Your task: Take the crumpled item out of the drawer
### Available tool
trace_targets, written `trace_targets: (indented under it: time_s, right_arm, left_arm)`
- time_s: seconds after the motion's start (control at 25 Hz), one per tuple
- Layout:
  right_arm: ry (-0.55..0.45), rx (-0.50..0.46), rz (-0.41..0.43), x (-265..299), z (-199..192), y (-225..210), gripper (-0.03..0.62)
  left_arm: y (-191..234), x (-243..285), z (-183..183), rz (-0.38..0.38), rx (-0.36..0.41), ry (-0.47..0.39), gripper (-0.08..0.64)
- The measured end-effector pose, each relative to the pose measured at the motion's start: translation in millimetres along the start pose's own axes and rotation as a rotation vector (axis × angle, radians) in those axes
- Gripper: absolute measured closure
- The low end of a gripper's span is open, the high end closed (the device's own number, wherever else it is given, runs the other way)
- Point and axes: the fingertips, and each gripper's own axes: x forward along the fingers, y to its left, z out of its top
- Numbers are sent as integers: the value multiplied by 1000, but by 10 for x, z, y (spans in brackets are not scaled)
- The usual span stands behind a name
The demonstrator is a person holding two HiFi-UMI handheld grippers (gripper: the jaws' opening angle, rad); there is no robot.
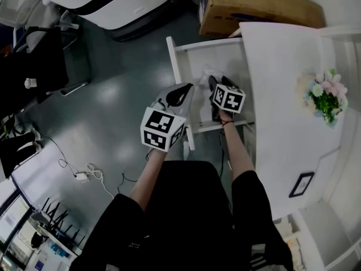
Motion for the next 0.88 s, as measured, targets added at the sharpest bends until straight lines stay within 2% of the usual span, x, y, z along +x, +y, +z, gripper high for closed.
trace_targets:
  time_s: [0.16,0.52,0.56,0.68,0.88]
  right_arm:
    - [18,22,10,52,-5,18,397]
    - [54,24,56,89,1,114,477]
    - [55,23,58,81,4,117,501]
    - [59,-1,60,59,16,148,534]
    - [50,-52,56,-29,86,218,543]
  left_arm:
    - [5,3,-8,2,9,6,563]
    - [-1,0,17,1,7,4,563]
    - [-5,-3,17,1,7,5,563]
    - [1,-17,26,2,7,1,562]
    - [1,-65,78,4,10,-11,563]
